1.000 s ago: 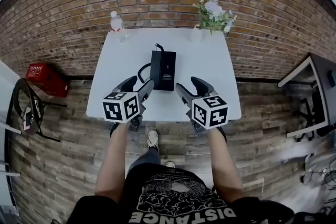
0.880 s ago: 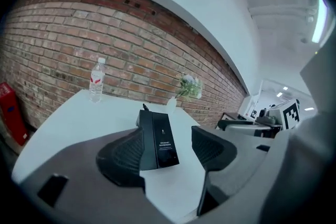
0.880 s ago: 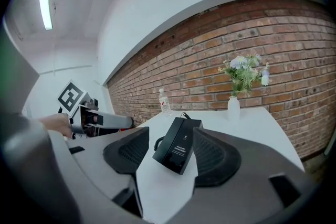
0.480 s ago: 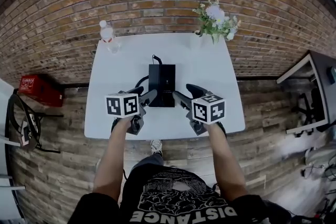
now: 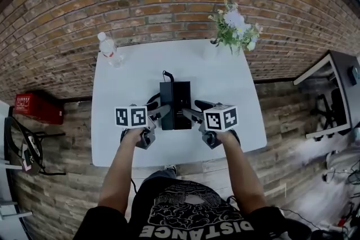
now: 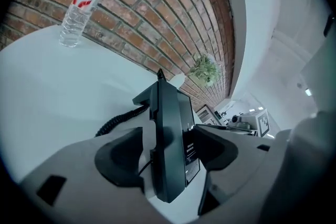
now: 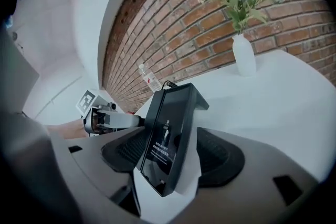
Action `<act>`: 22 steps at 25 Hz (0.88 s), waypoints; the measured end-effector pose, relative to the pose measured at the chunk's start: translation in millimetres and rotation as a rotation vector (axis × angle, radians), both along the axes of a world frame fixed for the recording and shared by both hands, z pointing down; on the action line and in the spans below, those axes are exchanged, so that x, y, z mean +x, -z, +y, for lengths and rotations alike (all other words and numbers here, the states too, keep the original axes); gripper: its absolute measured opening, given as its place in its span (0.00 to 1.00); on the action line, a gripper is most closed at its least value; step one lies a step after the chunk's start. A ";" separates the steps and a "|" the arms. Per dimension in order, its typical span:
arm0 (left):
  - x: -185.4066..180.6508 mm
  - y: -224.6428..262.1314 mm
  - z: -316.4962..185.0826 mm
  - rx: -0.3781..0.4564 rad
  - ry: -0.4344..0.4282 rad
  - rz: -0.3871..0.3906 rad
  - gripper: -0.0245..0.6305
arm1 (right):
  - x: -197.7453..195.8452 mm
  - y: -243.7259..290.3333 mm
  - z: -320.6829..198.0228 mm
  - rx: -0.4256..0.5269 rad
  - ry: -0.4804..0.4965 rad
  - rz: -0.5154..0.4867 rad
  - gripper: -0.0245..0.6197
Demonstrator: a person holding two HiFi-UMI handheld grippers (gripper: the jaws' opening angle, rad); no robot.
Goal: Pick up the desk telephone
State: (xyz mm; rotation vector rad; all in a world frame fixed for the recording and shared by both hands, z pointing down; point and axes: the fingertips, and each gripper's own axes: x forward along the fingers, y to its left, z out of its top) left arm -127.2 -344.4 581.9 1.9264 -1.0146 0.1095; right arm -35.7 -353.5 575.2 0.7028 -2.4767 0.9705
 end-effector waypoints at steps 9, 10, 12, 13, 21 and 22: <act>16.4 -14.5 -12.2 -0.053 -0.161 0.099 0.47 | -16.5 -26.7 -8.3 -0.101 0.012 0.003 0.48; 17.3 -14.6 -13.3 -0.056 -0.173 0.106 0.47 | -17.7 -28.5 -7.8 -0.109 0.016 0.003 0.48; 19.4 -13.8 -15.3 -0.063 -0.197 0.122 0.47 | -20.3 -30.9 -6.8 -0.121 0.024 0.001 0.48; 20.7 -13.5 -15.8 -0.070 -0.208 0.130 0.47 | -21.4 -32.2 -6.1 -0.127 0.029 0.000 0.48; 25.1 -16.6 -21.8 -0.130 -0.226 0.168 0.43 | -27.5 -39.3 -2.6 -0.166 0.026 -0.025 0.47; 26.8 -17.3 -21.4 -0.132 -0.236 0.160 0.43 | -27.7 -39.3 -2.4 -0.169 0.023 -0.028 0.47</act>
